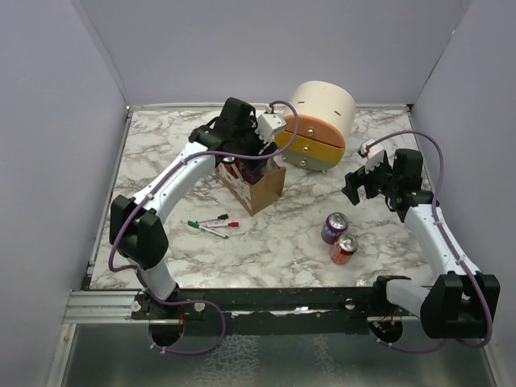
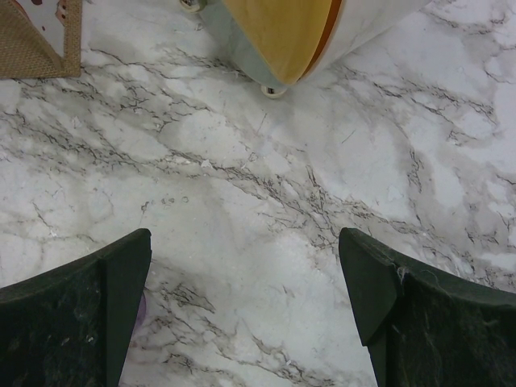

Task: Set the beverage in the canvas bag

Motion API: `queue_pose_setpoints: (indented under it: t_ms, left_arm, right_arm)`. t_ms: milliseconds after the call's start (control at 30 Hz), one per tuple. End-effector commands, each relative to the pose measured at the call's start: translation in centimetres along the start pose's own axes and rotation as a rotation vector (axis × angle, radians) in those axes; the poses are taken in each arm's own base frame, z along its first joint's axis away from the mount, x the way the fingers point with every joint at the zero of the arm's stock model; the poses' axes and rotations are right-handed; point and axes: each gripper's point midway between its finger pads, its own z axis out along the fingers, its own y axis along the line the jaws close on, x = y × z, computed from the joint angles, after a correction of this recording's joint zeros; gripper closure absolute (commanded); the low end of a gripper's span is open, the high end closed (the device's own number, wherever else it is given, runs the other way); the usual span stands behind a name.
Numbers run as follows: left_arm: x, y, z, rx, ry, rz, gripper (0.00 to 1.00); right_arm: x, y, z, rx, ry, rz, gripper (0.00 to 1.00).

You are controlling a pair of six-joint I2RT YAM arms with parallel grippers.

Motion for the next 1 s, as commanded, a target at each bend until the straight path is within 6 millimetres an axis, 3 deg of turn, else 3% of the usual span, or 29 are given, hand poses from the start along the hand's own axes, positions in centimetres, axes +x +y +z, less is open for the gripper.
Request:
queue_pose_setpoints:
  t_ms: [0,267,633,800,967]
  left_arm:
    - [-1.1,0.5,-0.9,-0.043,-0.063,0.005,1.00]
    - [-1.1,0.5,-1.5,-0.049,-0.084,0.004,1.00]
    - [-6.3,0.2,-5.2,-0.027,-0.218,0.034,1.00]
    - [-6.1,-0.1,-5.8,-0.028,-0.222,0.040,1.00]
    - [-4.2,0.2,-5.8,-0.060,-0.184,0.035,1.00]
  right_arm:
    - [-0.5,0.1,-0.1,-0.015,-0.017,-0.007,0.00]
    - [-0.5,0.2,-0.2,-0.016,-0.018,-0.007,0.00]
    - [-0.3,0.2,0.0,-0.021,-0.011,-0.005,0.00]
    - [-0.2,0.2,0.1,-0.022,-0.008,-0.003,0.00]
    - [-0.2,0.2,0.1,-0.021,-0.006,-0.003,0.00]
